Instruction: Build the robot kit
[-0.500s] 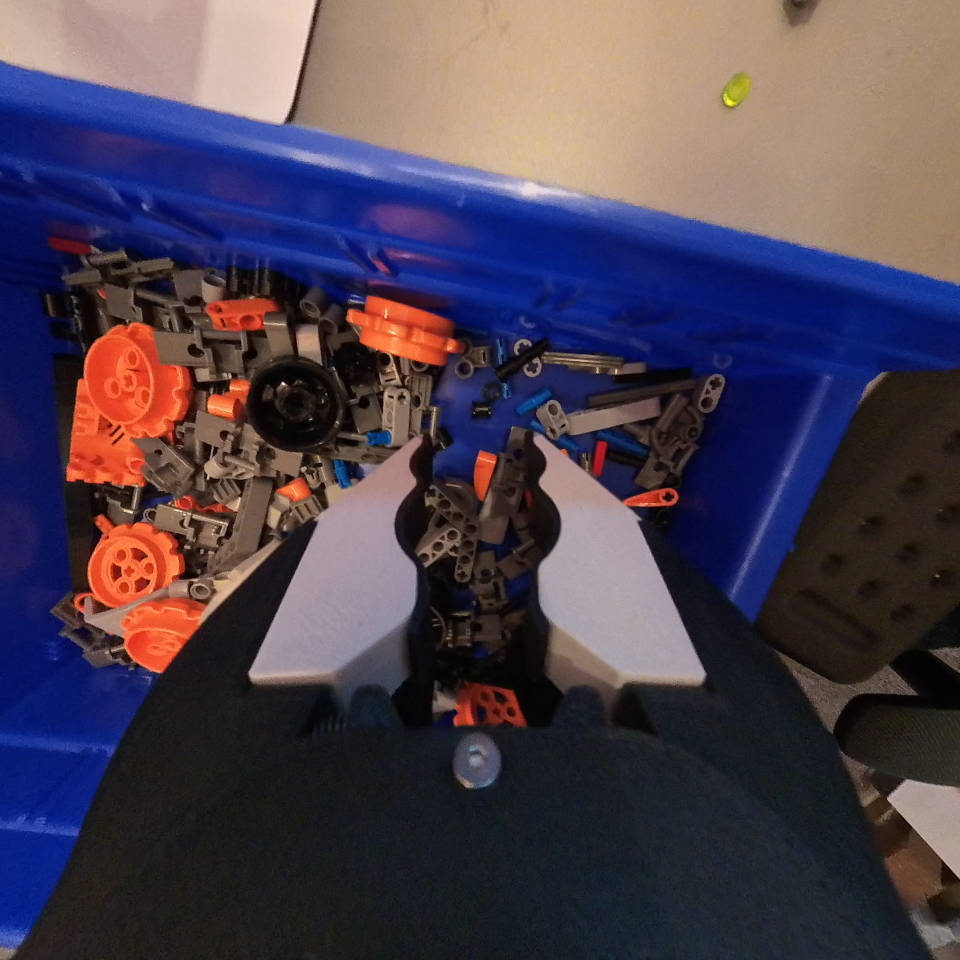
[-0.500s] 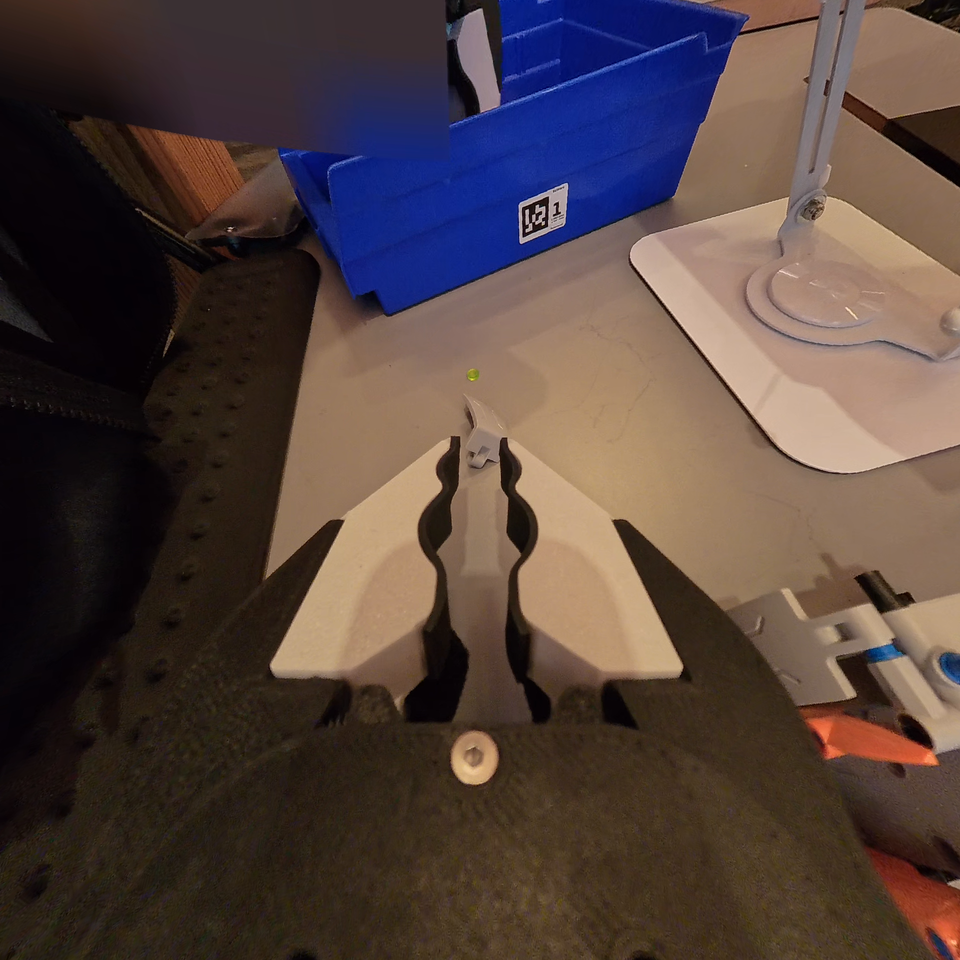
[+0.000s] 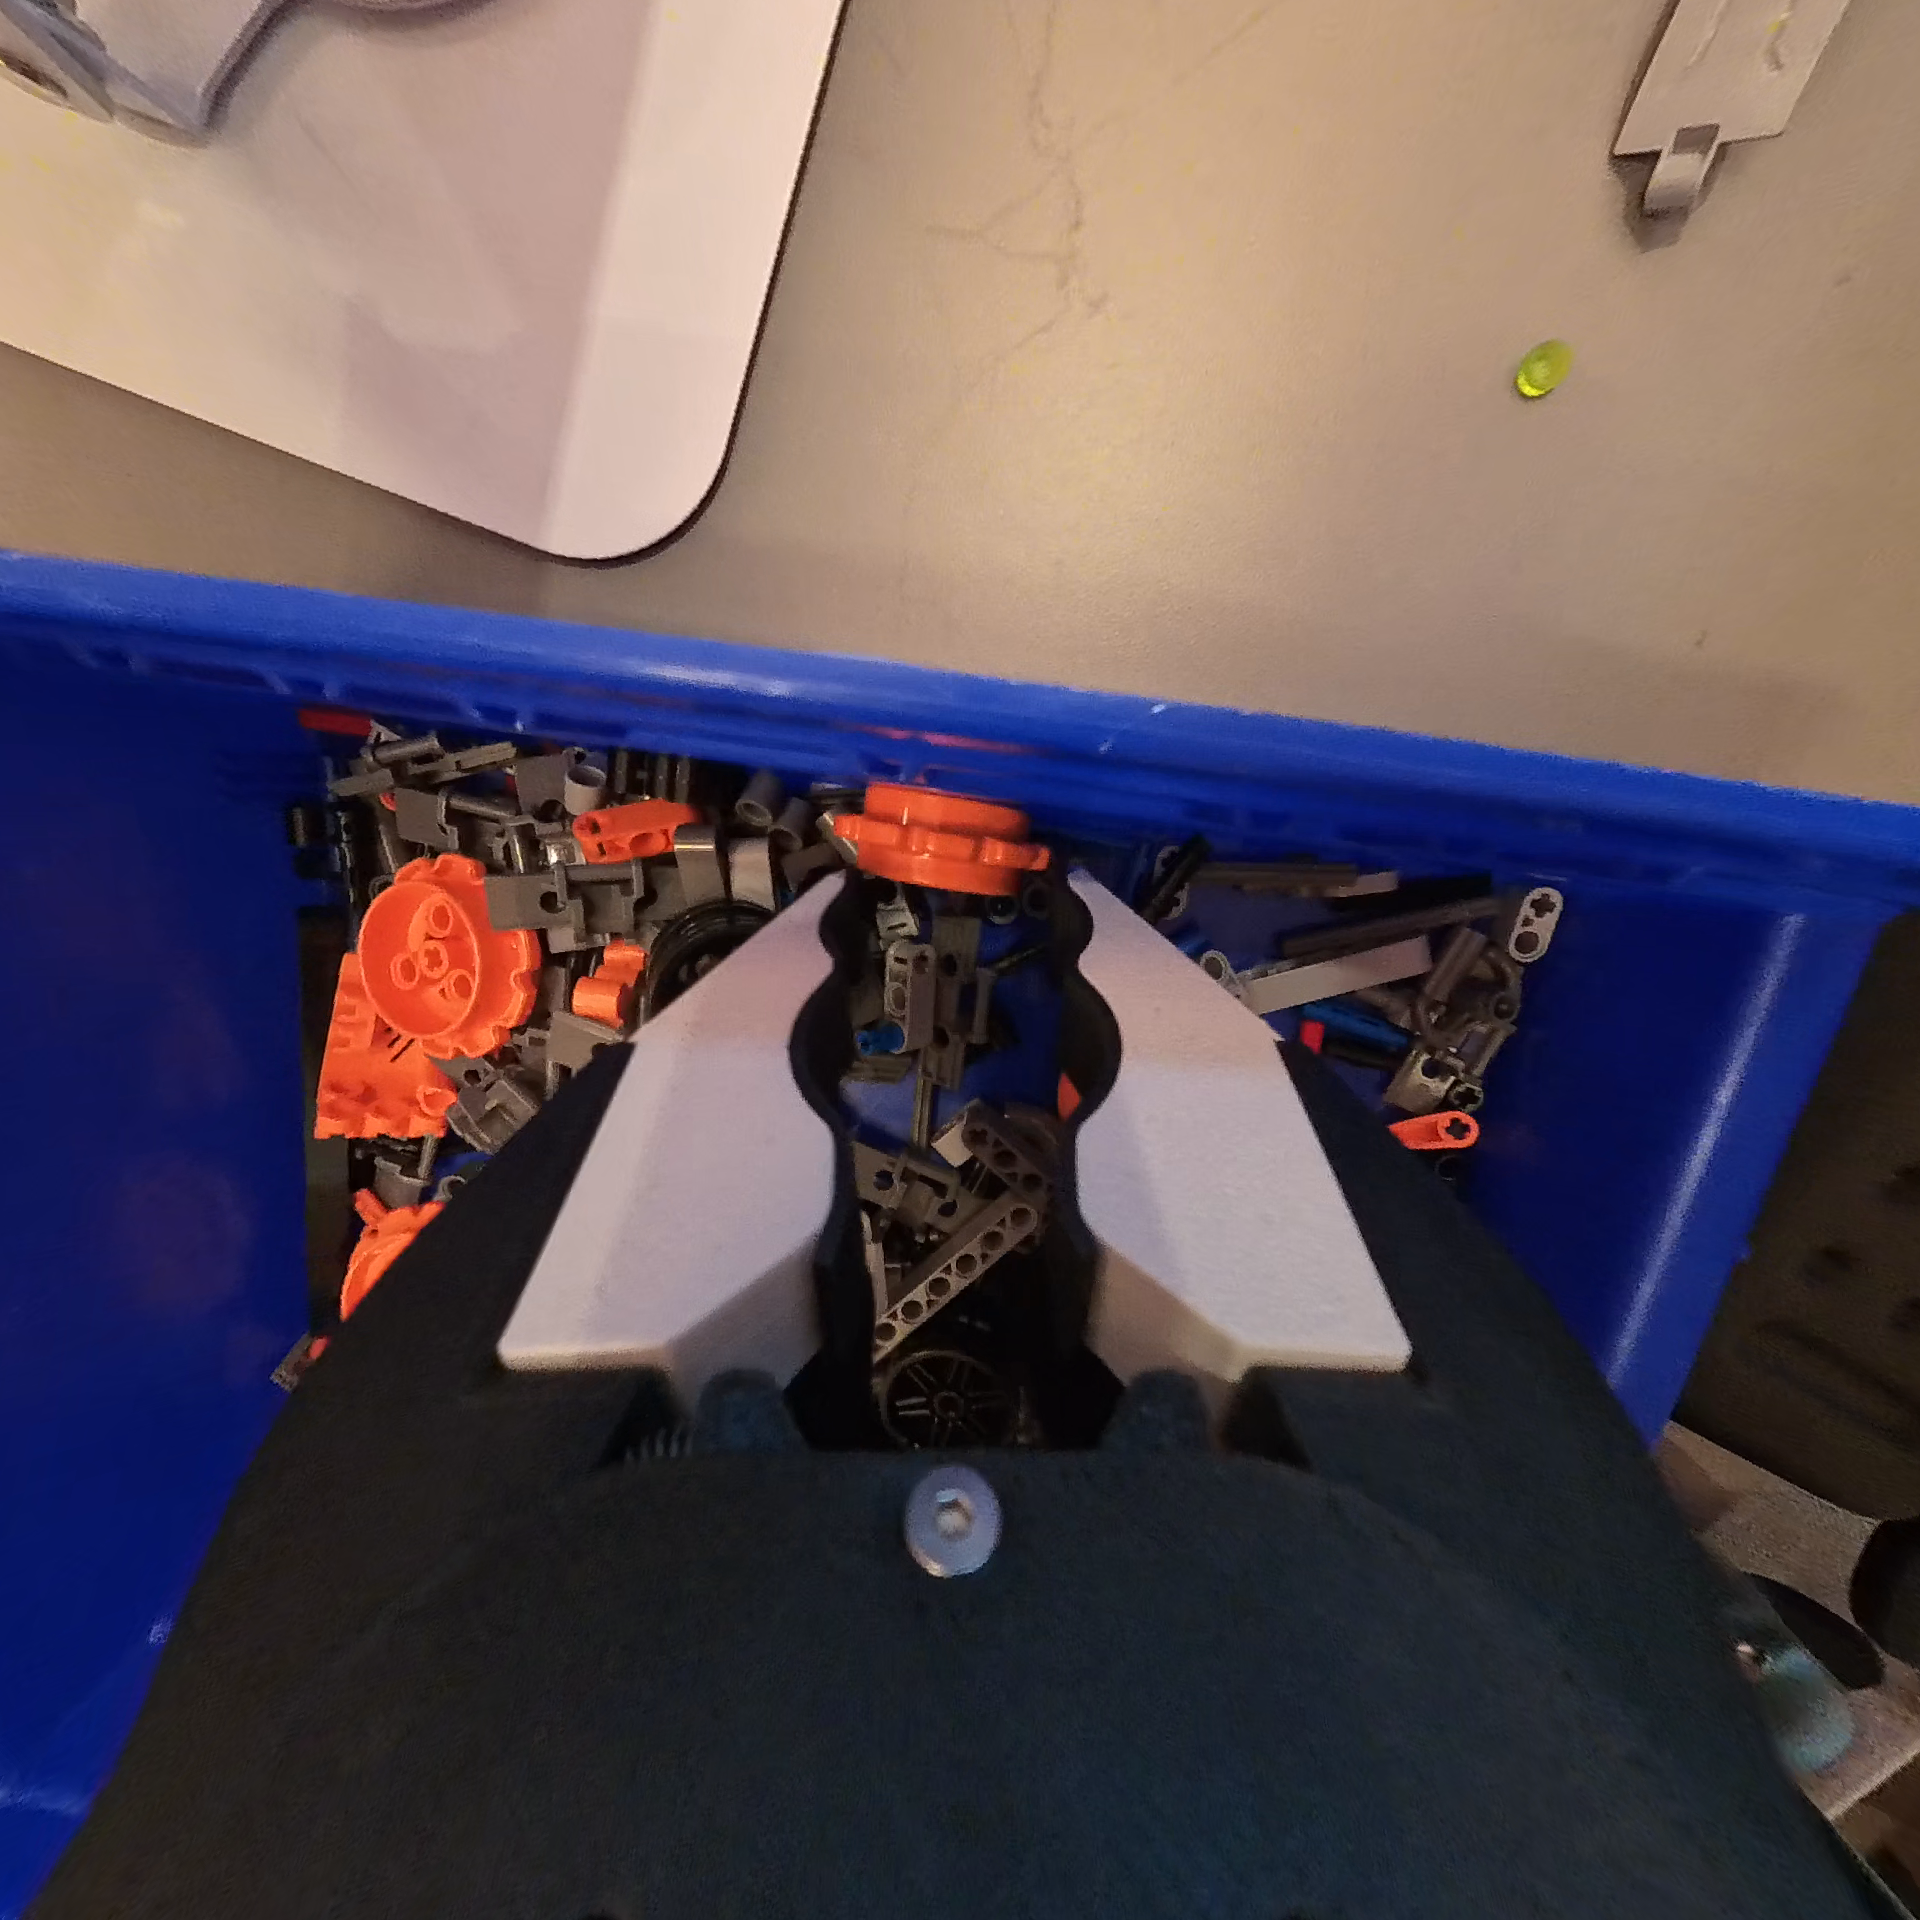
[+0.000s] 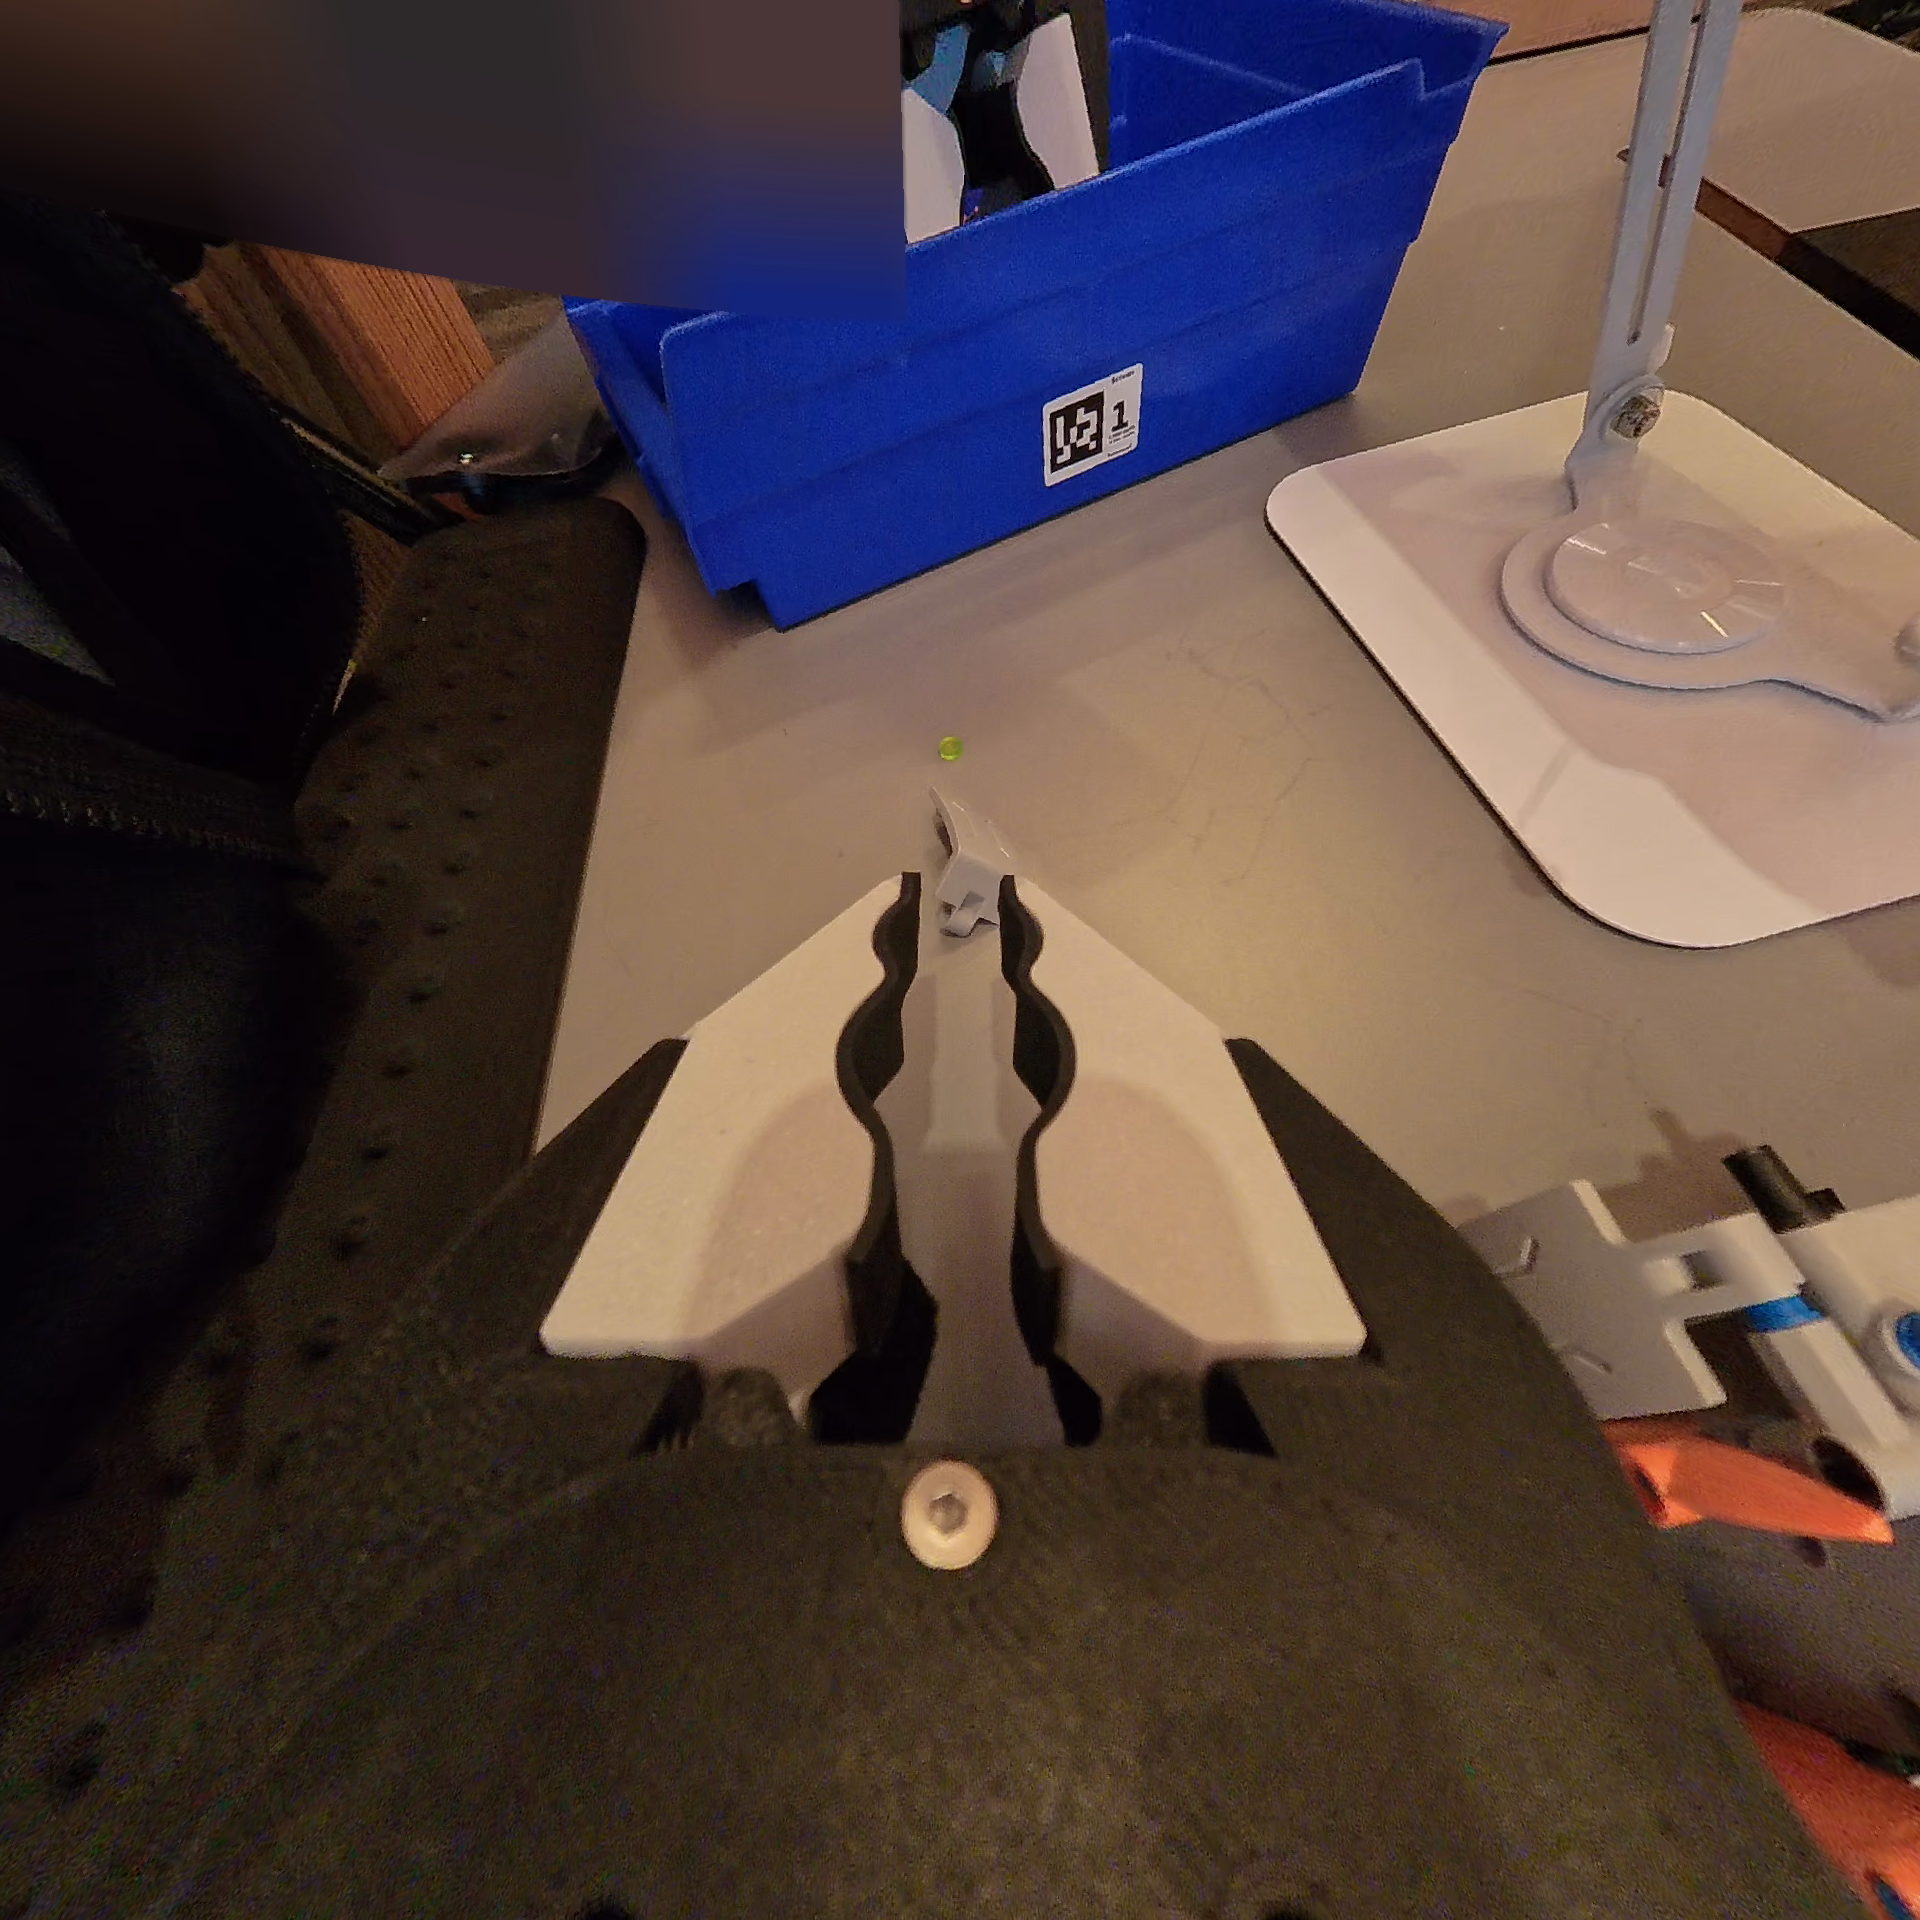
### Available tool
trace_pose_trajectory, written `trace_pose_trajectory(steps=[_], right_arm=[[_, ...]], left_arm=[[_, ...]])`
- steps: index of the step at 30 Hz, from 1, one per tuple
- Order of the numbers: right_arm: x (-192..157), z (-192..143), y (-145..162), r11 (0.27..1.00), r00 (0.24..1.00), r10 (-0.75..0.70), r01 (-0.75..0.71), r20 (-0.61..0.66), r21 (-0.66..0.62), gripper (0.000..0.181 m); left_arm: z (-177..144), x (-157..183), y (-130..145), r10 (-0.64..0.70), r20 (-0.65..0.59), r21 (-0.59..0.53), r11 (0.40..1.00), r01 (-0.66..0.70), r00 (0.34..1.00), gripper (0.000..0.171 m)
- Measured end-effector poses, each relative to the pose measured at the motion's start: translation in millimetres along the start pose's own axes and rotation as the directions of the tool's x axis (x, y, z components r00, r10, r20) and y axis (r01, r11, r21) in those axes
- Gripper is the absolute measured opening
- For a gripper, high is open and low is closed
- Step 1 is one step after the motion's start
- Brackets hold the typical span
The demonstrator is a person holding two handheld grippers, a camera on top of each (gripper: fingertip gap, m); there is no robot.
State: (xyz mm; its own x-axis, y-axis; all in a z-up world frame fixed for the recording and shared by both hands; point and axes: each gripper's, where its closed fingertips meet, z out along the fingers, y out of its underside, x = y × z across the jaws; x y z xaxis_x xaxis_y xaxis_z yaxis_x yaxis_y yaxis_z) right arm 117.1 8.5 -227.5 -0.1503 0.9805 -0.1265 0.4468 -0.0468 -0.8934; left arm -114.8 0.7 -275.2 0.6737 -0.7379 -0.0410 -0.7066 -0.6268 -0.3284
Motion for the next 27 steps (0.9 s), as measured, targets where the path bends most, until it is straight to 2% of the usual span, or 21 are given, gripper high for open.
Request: trace_pose_trajectory(steps=[3, 6, 9, 11, 14, 16, 19, 21, 27], right_arm=[[0, 0, 0, 1.000, 1.000, 0.000, 0.000, 0.001, -0.001, 0.013], [0, 0, 0, 1.000, 1.000, -0.001, 0.001, -0.001, 0.000, 0.013], [0, 0, 0, 1.000, 1.000, 0.000, 0.000, 0.001, -0.001, 0.013], [0, 0, 0, 1.000, 1.000, -0.002, 0.002, 0.001, -0.002, 0.013], [0, 0, 0, 1.000, 1.000, -0.003, 0.003, -0.001, -0.001, 0.013], [0, 0, 0, 1.000, 1.000, -0.003, 0.003, -0.001, -0.001, 0.013], [0, 0, 0, 1.000, 1.000, -0.003, 0.003, -0.001, -0.002, 0.013], [0, 0, 0, 1.000, 1.000, -0.002, 0.002, -0.001, 0.000, 0.013], [0, -1, 0, 1.000, 1.000, -0.001, 0.001, -0.001, 0.001, 0.013]], left_arm=[[-4, 0, 2, 0.004, 0.008, 0.009, 1.000, -0.004, 1.000, 0.011], [-13, 0, 5, -0.004, 0.007, 0.024, 1.000, 0.003, 1.000, 0.000], [-19, 1, 11, -0.017, -0.001, 0.028, 0.999, 0.017, 1.000, 0.000], [-20, 0, 12, -0.011, 0.008, 0.031, 0.999, 0.011, 1.000, 0.003], [-16, 1, 11, -0.008, 0.002, 0.010, 1.000, 0.008, 1.000, 0.031], [-10, 3, 9, -0.001, -0.017, -0.003, 1.000, 0.001, 1.000, 0.042], [3, 7, 6, 0.028, -0.033, -0.032, 0.999, -0.029, 0.999, 0.045], [11, 6, 9, 0.046, -0.022, -0.066, 0.997, -0.048, 0.999, 0.038], [-1, 10, 29, 0.020, -0.040, -0.133, 0.991, -0.025, 0.999, 0.036]])
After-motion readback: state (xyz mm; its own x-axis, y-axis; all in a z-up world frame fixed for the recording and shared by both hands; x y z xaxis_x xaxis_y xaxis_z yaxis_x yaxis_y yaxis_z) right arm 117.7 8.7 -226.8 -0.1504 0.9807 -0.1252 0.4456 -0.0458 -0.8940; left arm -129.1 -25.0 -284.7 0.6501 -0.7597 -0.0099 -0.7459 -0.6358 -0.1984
